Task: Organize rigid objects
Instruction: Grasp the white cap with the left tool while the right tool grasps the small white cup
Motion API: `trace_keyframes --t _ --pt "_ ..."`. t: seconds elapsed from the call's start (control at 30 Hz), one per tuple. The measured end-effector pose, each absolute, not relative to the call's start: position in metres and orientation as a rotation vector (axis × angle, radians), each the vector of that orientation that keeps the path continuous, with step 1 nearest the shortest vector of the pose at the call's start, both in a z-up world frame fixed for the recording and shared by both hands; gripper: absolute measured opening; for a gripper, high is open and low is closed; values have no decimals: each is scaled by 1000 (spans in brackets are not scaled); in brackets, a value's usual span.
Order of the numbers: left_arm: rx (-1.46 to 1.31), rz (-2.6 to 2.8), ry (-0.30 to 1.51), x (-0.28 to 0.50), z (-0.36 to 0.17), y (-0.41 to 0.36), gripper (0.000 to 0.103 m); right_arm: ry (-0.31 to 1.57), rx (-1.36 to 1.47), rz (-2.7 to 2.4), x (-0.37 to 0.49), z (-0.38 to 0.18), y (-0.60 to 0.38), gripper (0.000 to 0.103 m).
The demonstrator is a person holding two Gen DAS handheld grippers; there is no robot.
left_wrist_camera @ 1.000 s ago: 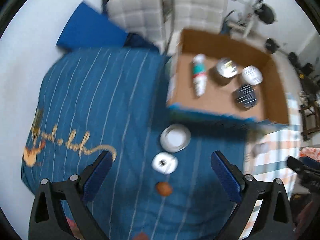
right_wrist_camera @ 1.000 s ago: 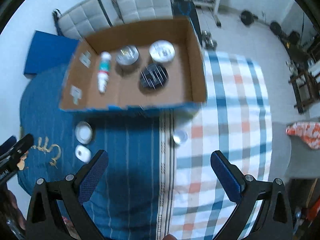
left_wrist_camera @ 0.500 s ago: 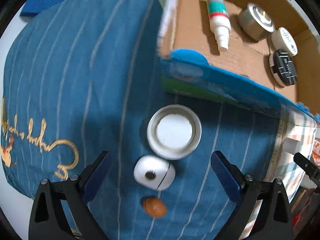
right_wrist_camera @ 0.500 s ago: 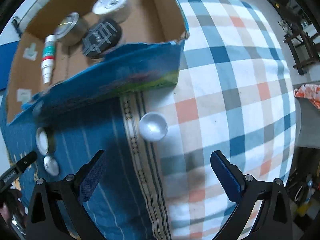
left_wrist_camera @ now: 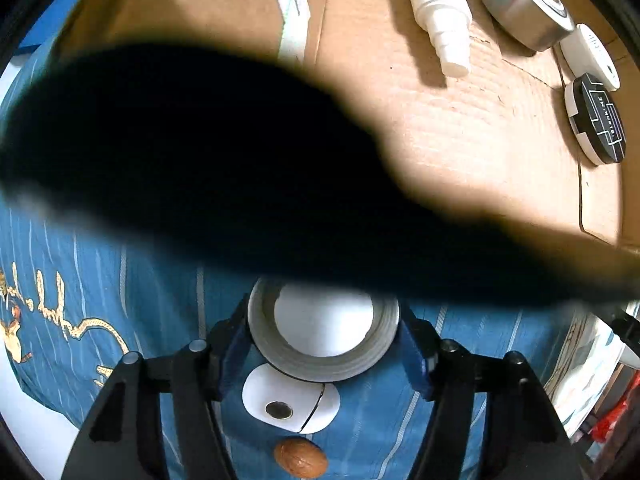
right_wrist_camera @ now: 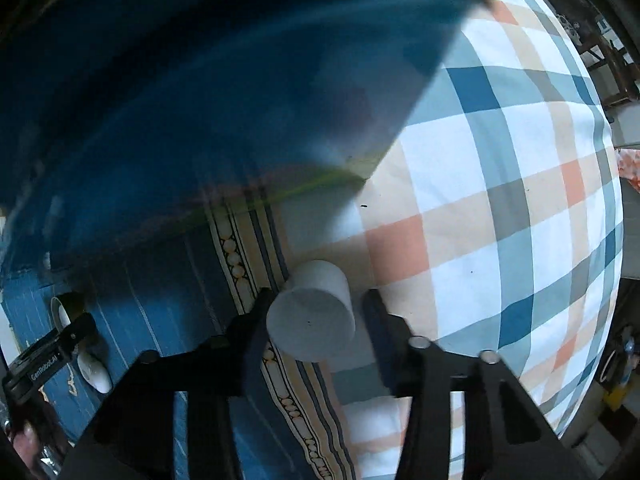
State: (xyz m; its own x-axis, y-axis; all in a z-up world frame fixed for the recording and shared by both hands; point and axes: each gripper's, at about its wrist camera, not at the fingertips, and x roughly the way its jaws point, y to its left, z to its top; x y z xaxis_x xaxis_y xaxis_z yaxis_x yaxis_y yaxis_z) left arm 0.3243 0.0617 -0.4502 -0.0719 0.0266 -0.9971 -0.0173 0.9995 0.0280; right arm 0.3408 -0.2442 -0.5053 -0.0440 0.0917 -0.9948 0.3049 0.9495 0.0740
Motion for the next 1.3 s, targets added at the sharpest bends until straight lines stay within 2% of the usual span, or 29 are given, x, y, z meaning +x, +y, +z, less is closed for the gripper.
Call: trace_keyframes --t 0.07,0.33,0.63,1.0,1.3 --pt "5 37 1639 324 -450 62 62 1620 302 -174 340 -506 -242 34" --pt "-18 40 1607 300 -429 67 62 1623 256 -157 335 -504 -227 34" --pt "-12 -40 1594 256 -409 38 62 1661 183 -45 302 -498 -198 34" --pt "22 -60 1696 209 -452 -2 63 1705 148 -5 262 -521 -171 34" --pt "34 -49 1678 237 -456 -14 62 1718 184 -15 271 -532 -180 35"
